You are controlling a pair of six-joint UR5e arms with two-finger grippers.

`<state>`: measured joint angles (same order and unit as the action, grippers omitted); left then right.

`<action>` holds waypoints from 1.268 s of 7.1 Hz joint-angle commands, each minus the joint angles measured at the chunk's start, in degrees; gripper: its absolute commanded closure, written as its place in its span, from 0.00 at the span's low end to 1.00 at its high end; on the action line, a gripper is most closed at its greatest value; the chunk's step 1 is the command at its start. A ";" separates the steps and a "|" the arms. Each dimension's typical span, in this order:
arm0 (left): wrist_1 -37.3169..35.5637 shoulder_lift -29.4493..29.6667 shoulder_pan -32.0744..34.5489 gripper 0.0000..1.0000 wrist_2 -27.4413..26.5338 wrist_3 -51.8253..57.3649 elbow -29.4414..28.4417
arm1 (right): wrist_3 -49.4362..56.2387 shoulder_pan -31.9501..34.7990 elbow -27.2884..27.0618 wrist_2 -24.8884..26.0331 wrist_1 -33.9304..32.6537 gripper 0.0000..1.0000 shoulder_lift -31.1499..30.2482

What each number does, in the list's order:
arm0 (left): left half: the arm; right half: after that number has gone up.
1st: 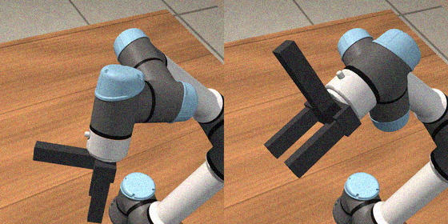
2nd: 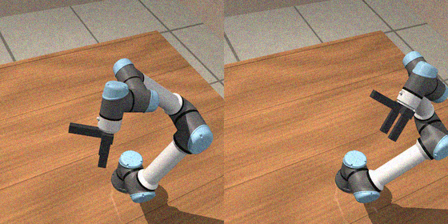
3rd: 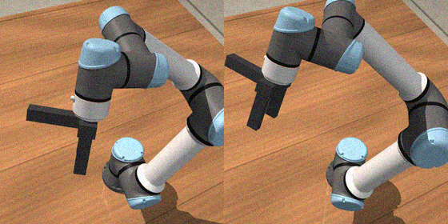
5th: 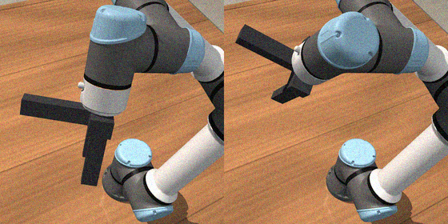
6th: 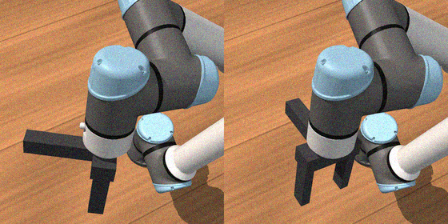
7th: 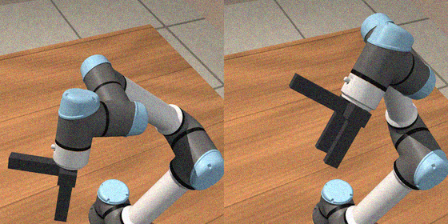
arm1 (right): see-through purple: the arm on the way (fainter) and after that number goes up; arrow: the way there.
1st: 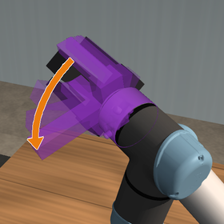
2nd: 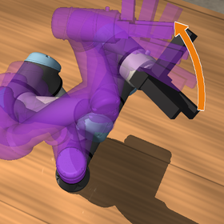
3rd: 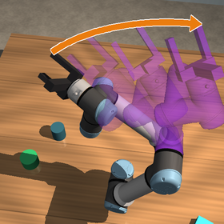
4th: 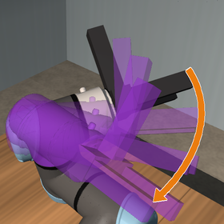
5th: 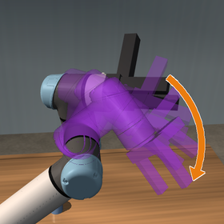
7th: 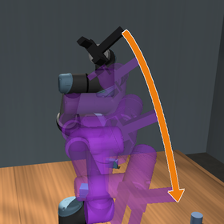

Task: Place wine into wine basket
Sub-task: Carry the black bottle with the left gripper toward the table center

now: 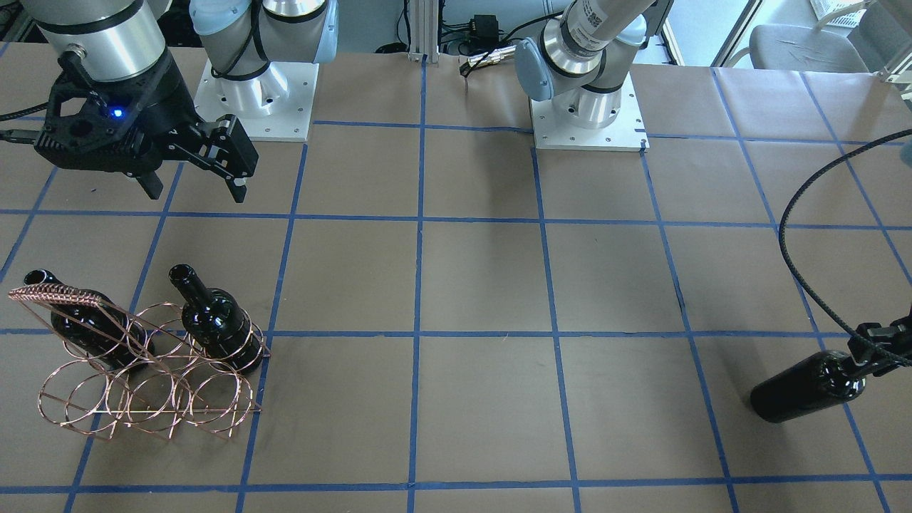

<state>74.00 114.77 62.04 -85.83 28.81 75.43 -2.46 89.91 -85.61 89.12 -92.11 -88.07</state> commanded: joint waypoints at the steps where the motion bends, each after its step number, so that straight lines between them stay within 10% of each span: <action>1: 1.32 -2.96 5.60 1.00 -0.31 -8.19 0.85 | 0.00 0.00 0.00 0.00 0.00 0.00 0.00; 9: 0.53 -15.35 35.58 1.00 -0.31 -47.77 18.75 | 0.00 0.00 0.00 0.00 0.00 0.00 0.09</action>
<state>74.58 101.29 93.82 -86.12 -15.01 89.94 -2.46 89.91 -85.61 89.12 -92.11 -87.98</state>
